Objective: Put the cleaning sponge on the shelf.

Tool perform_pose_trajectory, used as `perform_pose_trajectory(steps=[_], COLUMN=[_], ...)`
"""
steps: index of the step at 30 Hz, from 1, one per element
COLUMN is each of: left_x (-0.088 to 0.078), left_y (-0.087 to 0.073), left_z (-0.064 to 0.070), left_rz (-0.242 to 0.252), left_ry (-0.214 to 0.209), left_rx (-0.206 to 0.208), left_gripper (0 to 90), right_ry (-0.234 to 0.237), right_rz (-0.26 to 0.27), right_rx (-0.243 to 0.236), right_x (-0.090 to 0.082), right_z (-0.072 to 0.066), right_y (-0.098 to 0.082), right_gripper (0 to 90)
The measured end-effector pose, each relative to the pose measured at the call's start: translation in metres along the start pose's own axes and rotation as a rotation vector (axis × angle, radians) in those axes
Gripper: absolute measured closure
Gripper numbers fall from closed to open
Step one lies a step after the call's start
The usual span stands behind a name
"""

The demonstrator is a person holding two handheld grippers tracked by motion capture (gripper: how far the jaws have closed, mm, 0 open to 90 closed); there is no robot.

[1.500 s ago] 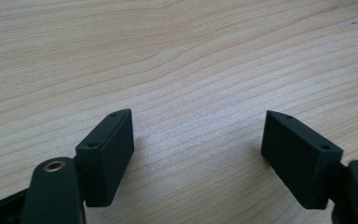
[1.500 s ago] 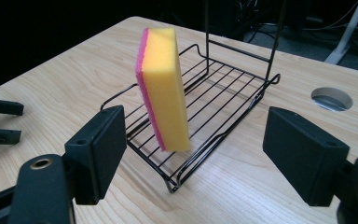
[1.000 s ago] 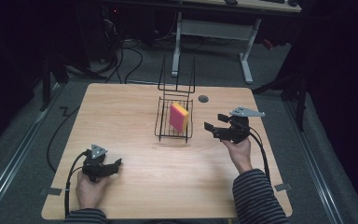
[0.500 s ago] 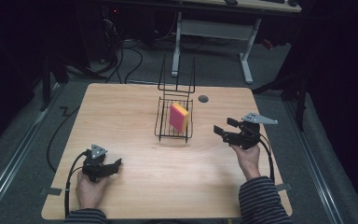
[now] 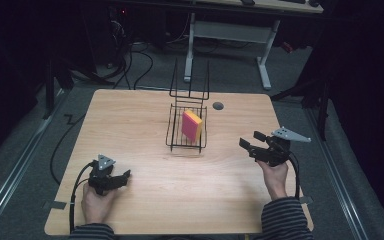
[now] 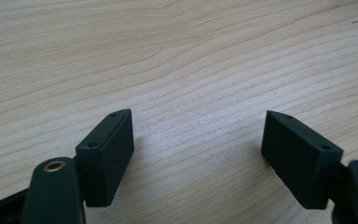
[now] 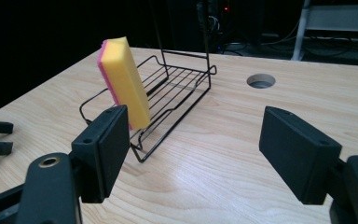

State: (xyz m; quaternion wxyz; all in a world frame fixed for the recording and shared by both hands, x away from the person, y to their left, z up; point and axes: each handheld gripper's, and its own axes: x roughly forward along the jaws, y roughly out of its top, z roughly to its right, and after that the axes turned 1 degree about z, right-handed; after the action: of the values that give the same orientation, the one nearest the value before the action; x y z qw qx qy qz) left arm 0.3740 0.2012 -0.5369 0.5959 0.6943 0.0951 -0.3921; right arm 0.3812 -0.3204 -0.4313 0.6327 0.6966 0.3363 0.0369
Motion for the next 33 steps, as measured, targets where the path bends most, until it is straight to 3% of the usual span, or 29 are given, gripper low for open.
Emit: perform_pose_trajectory(steps=[12, 33], left_x=[0.0, 0.0], left_y=[0.0, 0.0], left_z=[0.0, 0.0], left_rz=[0.0, 0.001], left_ry=[0.0, 0.001], left_rx=[0.0, 0.0], left_gripper=[25.8, 25.8], right_ry=[-0.031, -0.068], right_rz=[0.033, 0.017], right_rx=[0.031, 0.071], right_x=[-0.018, -0.023], right_z=[0.009, 0.017], right_y=[-0.013, -0.047], right_gripper=[26.0, 27.0])
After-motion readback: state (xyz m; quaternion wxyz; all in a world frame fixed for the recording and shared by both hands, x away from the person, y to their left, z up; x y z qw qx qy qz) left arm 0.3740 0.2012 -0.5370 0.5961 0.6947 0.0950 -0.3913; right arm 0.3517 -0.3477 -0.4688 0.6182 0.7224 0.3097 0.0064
